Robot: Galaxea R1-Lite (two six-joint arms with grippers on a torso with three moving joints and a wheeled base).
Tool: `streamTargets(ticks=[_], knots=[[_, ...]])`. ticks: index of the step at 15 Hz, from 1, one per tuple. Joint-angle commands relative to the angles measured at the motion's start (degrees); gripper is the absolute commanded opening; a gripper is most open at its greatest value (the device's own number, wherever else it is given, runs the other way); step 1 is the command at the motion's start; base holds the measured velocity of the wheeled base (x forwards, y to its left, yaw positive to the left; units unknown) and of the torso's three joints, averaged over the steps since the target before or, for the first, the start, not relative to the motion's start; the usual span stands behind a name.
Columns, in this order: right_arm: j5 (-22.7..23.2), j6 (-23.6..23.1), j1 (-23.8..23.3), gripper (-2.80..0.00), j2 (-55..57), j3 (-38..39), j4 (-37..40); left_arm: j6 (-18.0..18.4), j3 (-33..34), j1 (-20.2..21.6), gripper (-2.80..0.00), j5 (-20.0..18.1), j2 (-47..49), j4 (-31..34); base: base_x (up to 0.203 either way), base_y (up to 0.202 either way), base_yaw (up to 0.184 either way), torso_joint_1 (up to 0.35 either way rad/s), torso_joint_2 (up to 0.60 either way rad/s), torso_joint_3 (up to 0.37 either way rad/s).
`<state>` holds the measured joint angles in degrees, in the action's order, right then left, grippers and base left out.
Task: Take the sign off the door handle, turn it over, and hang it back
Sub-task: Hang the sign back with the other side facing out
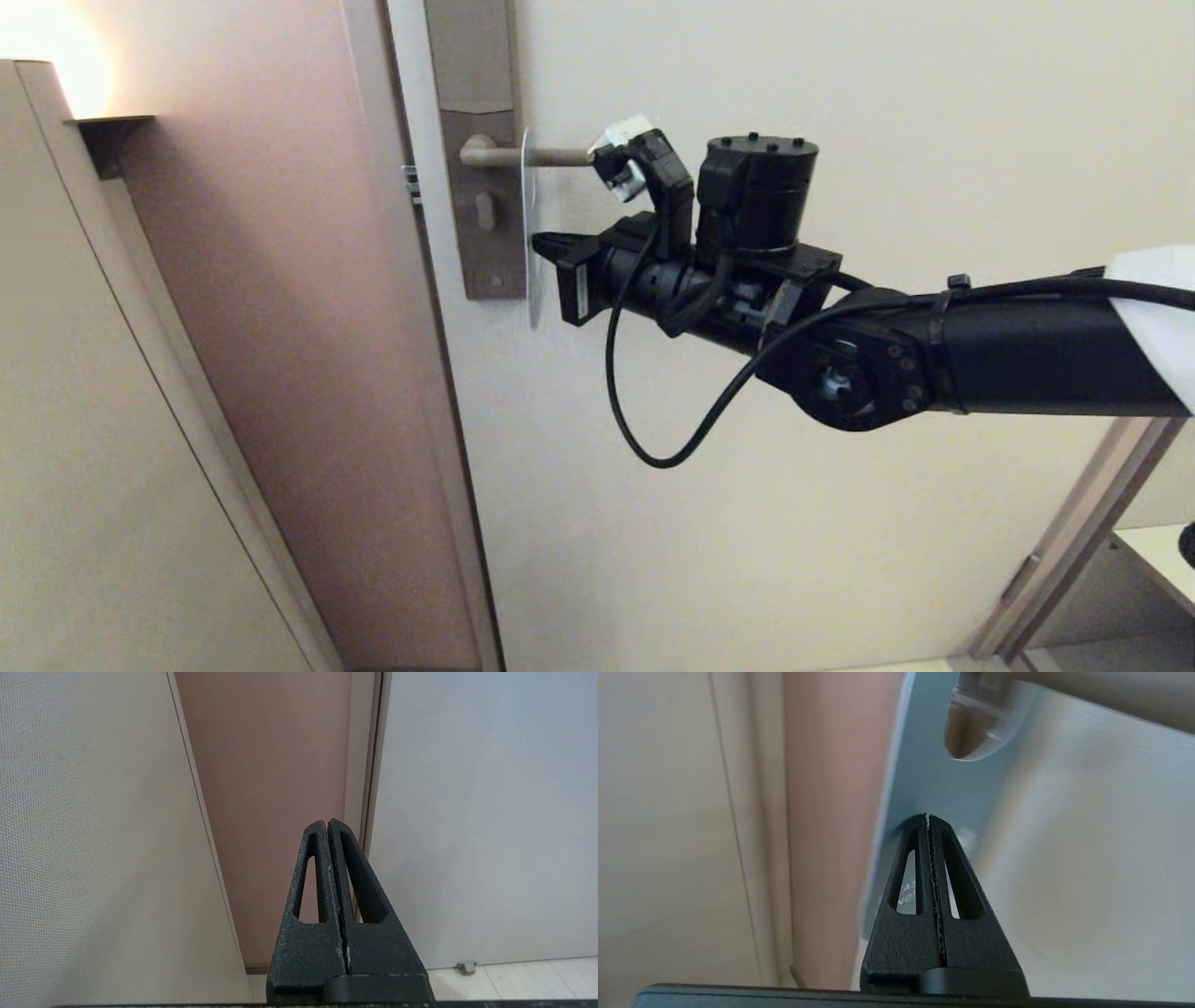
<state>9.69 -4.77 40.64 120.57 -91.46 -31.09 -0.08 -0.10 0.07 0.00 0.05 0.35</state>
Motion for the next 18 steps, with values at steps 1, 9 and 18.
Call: streamTargets(ticks=[1, 9, 18], knots=[[0.06, -0.07, 0.91, -2.80, 2.79, -2.06, -0.13, -0.01, 0.01, 0.01, -2.80, 0.00, 0.04, 0.00, 0.000, 0.000, 0.000, 0.000, 0.00, 0.000], [-3.25, 0.01, 4.21, -2.80, 9.37, -13.35, -0.12, 0.03, 0.01, 0.01, -2.80, 0.00, 0.04, 0.00, 0.000, 0.000, 0.000, 0.000, 0.00, 0.000], [-8.99, -0.16, 8.00, -2.80, 13.46, -17.09, -0.52, -0.01, 0.01, 0.01, -2.80, 0.00, 0.04, 0.00, 0.000, 0.000, 0.000, 0.000, 0.00, 0.000]])
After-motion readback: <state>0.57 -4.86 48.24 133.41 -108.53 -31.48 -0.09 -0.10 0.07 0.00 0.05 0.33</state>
